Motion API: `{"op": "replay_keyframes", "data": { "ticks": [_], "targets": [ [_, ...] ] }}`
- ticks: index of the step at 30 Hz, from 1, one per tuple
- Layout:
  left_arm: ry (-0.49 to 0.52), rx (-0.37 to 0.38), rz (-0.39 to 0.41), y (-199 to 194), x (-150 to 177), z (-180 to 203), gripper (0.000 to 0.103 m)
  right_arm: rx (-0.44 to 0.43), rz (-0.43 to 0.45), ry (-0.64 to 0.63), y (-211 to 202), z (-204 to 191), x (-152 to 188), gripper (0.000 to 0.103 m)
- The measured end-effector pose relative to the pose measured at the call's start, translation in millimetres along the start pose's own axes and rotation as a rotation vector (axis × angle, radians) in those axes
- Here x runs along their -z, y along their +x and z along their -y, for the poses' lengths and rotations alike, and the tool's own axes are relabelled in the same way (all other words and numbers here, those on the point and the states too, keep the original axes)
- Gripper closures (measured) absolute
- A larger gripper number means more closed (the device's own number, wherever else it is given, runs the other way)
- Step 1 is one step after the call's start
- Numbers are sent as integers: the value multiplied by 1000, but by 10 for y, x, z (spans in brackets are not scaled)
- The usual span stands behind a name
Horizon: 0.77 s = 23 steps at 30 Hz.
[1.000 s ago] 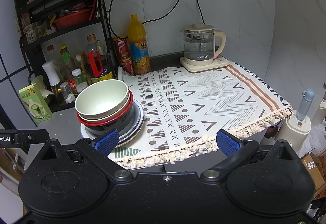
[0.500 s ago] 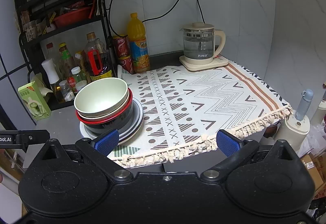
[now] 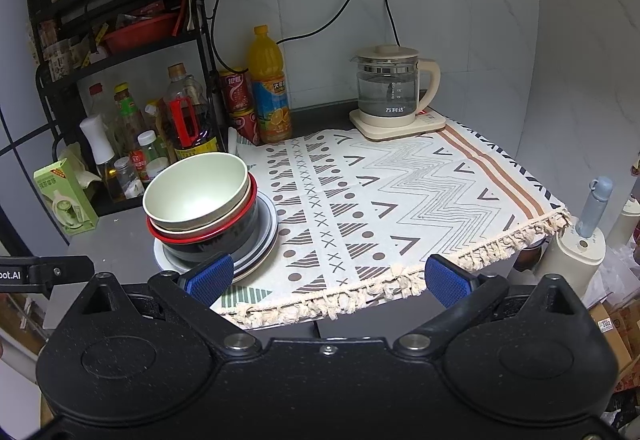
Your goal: Organize plates and bowls
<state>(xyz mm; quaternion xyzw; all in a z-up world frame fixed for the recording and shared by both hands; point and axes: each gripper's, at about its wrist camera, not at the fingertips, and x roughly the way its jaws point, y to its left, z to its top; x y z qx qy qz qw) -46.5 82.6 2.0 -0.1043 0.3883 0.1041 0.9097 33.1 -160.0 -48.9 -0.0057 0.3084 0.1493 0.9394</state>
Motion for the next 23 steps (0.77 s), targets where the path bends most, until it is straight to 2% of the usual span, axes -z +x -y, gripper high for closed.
{"op": "replay_keyframes", "data": {
  "ticks": [23],
  "targets": [
    [24, 3, -28, 73, 19, 116, 0, -23, -27, 10, 63, 62, 18, 0]
  ]
}}
